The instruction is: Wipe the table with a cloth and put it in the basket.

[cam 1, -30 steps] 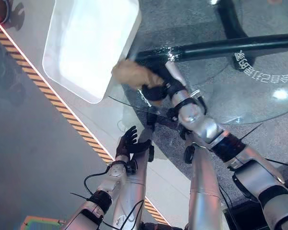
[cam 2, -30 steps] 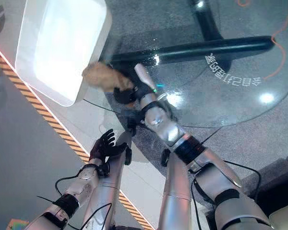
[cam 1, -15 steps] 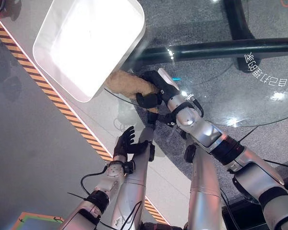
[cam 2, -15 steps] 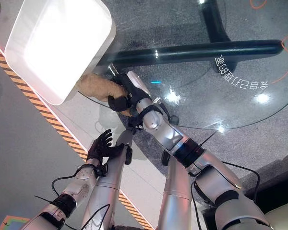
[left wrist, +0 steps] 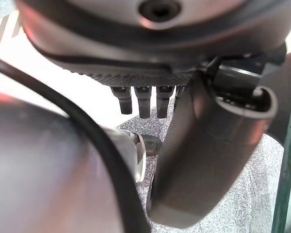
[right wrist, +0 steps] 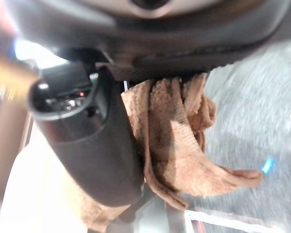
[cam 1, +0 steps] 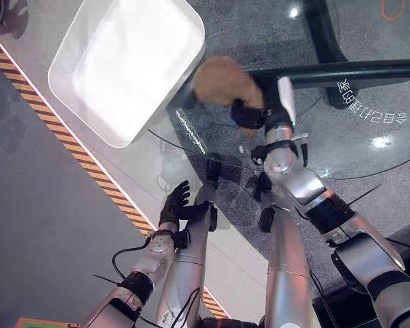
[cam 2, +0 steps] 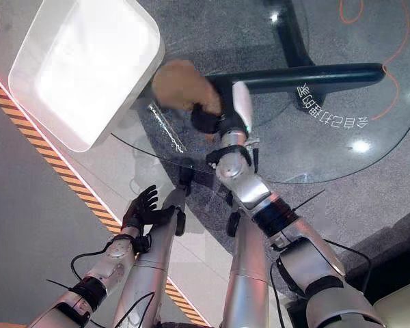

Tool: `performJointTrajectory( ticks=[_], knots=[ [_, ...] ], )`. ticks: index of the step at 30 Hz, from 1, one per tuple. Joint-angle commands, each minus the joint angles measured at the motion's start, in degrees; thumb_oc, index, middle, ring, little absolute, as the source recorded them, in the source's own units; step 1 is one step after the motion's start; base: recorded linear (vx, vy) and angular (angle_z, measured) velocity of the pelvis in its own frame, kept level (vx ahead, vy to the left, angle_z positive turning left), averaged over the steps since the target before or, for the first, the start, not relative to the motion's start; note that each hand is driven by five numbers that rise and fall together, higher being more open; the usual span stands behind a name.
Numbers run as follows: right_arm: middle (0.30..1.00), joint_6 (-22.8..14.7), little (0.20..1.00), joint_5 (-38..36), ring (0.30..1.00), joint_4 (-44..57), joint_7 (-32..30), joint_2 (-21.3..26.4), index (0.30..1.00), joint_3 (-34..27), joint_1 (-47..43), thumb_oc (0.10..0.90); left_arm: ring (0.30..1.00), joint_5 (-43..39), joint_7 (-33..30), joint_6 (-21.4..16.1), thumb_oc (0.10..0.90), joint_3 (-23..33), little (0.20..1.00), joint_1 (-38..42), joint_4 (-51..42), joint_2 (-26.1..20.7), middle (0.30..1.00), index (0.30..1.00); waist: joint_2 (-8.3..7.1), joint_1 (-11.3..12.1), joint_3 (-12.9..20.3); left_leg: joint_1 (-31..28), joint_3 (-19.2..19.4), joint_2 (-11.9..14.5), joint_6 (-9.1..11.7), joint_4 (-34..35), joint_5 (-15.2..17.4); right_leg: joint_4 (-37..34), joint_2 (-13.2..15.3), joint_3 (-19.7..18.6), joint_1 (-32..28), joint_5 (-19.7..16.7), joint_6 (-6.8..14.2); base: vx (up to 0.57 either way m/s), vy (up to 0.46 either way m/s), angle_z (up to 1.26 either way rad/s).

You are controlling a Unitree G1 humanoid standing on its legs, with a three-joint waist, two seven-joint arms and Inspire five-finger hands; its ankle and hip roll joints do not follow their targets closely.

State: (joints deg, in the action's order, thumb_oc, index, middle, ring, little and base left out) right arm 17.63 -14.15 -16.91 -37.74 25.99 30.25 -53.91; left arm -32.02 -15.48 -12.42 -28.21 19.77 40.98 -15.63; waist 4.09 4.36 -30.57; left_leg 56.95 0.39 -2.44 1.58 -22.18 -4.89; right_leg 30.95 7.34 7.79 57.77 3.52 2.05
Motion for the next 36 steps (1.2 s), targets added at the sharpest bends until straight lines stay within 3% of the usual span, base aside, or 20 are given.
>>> performJointTrajectory(
  ticks=[1,13,21,28,36],
  knots=[
    [0.300,-0.26,0.200,-2.12,0.300,0.57,-7.86,6.74,0.300,-5.46,-5.02,0.100,0.900,0.52,-0.81,-0.82,0.800,-0.74,0.900,-6.50,-0.18,0.63,0.900,0.900,2.26,0.41,0.78,-0.44,2.77,-3.17,-2.56,-3.02,6.88,-4.35,-3.06,-1.27,1.25,-4.40,2.70,0.00,-0.013,-0.11],
    [0.300,-1.13,0.200,-9.34,0.300,-7.12,-11.55,14.92,0.300,-8.81,-7.00,0.100,0.900,-0.93,-0.65,-1.98,0.800,-0.52,0.900,-7.78,-1.28,-1.31,0.900,0.900,1.68,-0.17,0.78,-0.09,2.73,-2.88,-2.74,-3.23,7.63,-4.72,-3.59,-1.65,1.58,-4.71,2.61,0.00,-0.001,-0.01],
    [0.300,-7.17,0.200,-15.76,0.300,-9.01,-22.13,20.49,0.300,-15.63,0.11,0.100,0.900,-1.61,-0.37,-3.45,0.800,0.21,0.900,-9.78,-1.91,-2.95,0.900,0.900,0.86,-1.55,0.78,-0.15,3.04,-2.71,-2.91,-2.72,8.08,-6.10,-4.27,-2.37,1.25,-4.97,2.85,0.00,-0.009,-0.03],
    [0.300,-11.42,0.200,-17.62,0.300,-7.51,-31.58,20.96,0.300,-22.20,6.32,0.100,0.900,-1.99,-0.80,-3.51,0.800,0.57,0.900,-10.16,-3.04,-3.52,0.900,0.900,0.54,-2.67,0.78,-0.72,3.42,-2.70,-3.12,-2.03,8.15,-7.03,-4.81,-3.11,0.64,-5.21,3.02,0.00,-0.011,-0.06],
    [0.300,-12.02,0.200,-17.66,0.300,-6.03,-31.38,20.62,0.300,-24.56,9.64,0.100,0.900,-1.83,-0.76,-2.18,0.800,1.35,0.900,-10.08,-4.29,-4.41,0.900,0.900,0.55,-3.05,0.78,-0.73,3.34,-2.83,-3.11,-1.81,8.09,-7.73,-4.83,-3.34,0.44,-5.54,3.11,0.00,-0.022,-0.06]
  ],
)
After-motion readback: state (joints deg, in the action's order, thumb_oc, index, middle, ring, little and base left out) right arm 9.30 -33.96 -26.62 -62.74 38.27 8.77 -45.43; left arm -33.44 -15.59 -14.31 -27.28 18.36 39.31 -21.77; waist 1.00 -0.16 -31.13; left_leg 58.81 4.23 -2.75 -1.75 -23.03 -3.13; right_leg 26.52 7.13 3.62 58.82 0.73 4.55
